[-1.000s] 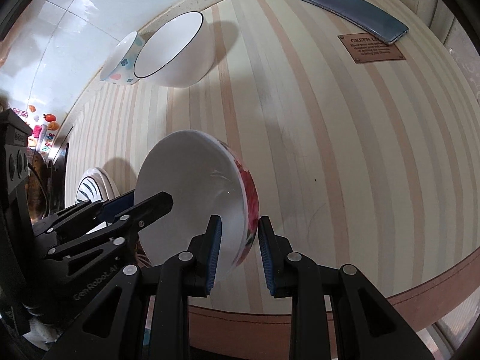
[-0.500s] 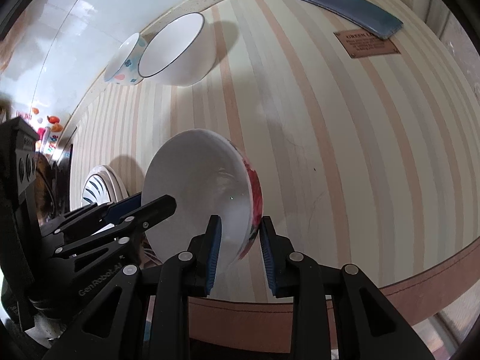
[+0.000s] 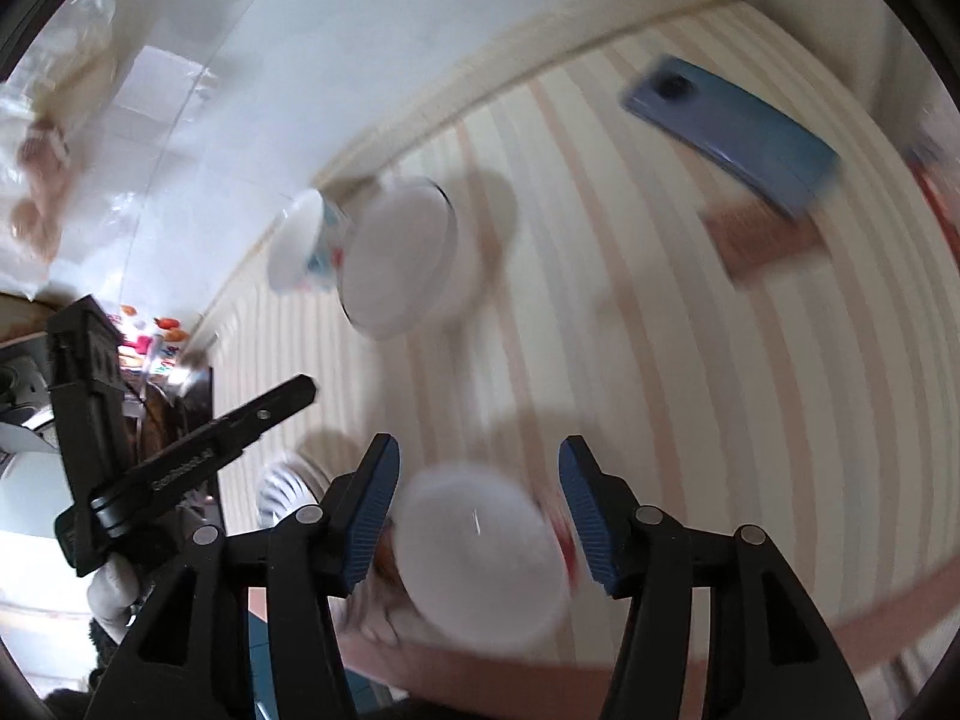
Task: Organize plates and bowls
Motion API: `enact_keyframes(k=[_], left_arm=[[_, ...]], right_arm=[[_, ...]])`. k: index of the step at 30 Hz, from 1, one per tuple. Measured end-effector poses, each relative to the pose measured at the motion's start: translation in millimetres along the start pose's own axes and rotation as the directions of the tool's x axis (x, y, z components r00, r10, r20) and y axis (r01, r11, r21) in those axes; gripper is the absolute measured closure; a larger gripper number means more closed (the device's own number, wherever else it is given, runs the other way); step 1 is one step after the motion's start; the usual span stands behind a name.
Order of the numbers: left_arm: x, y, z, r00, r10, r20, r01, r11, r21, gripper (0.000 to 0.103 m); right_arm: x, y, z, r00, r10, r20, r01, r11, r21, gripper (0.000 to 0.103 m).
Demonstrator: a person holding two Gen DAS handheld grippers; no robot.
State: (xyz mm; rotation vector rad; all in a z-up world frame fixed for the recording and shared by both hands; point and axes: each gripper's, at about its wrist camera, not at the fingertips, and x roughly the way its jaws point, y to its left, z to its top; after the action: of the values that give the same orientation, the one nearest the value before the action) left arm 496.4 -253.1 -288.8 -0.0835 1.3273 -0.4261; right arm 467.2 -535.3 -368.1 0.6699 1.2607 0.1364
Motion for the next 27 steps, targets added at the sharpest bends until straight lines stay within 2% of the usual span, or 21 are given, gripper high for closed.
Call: enact_keyframes(k=[5, 9, 11, 12, 13, 15, 20, 27], left_arm=[[32.7, 12.2, 42.3, 1.000, -0.004, -0.019, 0.003, 0.999, -0.053, 0.077], [65.6, 19.1, 58.9, 0.998, 0.003, -0.061, -0.007, 0.998, -0.065, 0.077], [84.1, 21.0, 64.1, 0.997, -0.002, -0.083, -0.004, 0.998, -0.070, 0.077], [88.0, 21.1, 66.7, 0.997, -0.002, -0.080, -0.004, 0.997, -0.071, 0.077], [91.0, 21.0, 67.5, 0.998, 0.000, -0.070, -0.004, 0.998, -0.068, 0.078], [93.8, 20.2, 67.3, 0.998, 0.008, -0.056, -0.012, 0.998, -0.063, 0.082], [89.5, 19.8, 66.3, 0.999, 0.016, -0.036, -0.018, 0.998, -0.057, 0.083], [59.8, 11.5, 54.6, 1.000, 0.017, 0.009, -0.017, 0.999, -0.029, 0.083]], right_arm=[[44.0, 8.0, 56.3, 0.998, 0.033, -0.049, -0.033, 0.999, 0.006, 0.044], [86.8, 7.0, 88.1, 0.994, 0.040, -0.097, -0.038, 0.999, 0.019, 0.045], [99.1, 6.4, 96.0, 0.994, 0.036, -0.102, -0.034, 0.999, 0.018, 0.052], [107.4, 5.9, 100.5, 0.994, 0.025, -0.106, -0.024, 1.000, 0.011, 0.068], [112.2, 5.5, 102.9, 0.994, 0.021, -0.110, -0.021, 1.000, 0.005, 0.078], [119.9, 4.9, 104.2, 0.994, -0.002, -0.111, 0.002, 1.000, -0.008, 0.081], [117.9, 13.4, 100.3, 0.995, -0.027, -0.100, 0.021, 0.998, -0.052, 0.082], [85.6, 27.5, 79.8, 0.998, -0.032, -0.062, 0.026, 0.995, -0.093, 0.082]])
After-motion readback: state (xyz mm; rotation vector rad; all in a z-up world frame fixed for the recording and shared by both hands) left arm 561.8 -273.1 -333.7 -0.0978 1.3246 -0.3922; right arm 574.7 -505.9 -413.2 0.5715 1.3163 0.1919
